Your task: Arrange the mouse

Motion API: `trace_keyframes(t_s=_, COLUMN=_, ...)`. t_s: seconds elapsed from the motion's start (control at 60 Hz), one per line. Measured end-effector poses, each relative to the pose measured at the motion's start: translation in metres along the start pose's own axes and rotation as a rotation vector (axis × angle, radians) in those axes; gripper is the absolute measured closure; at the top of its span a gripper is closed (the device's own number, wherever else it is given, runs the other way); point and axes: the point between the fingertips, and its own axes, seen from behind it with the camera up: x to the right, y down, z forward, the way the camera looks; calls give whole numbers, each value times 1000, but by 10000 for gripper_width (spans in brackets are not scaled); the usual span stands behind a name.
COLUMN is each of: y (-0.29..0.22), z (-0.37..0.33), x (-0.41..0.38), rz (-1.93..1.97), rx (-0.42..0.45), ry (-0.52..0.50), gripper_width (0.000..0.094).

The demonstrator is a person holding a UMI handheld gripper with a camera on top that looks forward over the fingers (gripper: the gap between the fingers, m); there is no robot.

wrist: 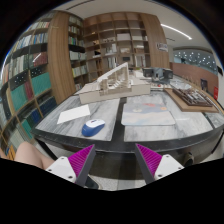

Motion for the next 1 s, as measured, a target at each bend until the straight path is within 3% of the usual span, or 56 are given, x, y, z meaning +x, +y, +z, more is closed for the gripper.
trace_keyframes(t_s=0.517, y=-23, z=154, x=-106, rz=-86, rx=-65, ry=-150, gripper_width=110)
trace_keyframes(t_s=0.633, y=-24, z=186, x=-110, rz=-68, rx=-97, ry=-90, gripper_width=118)
trace_keyframes(t_s=0.733, y=-35, z=209, x=-118, rz=-93, rx=-70, ry=-65, gripper_width=147)
trace_keyframes(t_s=0.75, y=-35, z=212, x=-119, rz=-100, rx=-71, ry=-58, gripper_width=99)
trace_keyframes(t_s=0.817, y=-38, z=222, x=-118, rz=-137, rx=-57, ry=-24, gripper_width=414)
trace_keyframes(t_s=0.9, y=-41, z=226, x=-120, rz=-110, rx=-23, ry=-12, gripper_width=438)
trace_keyframes(t_s=1.0, y=-42, z=223, x=-126, rz=-93, rx=-66, ry=-77, gripper_width=529)
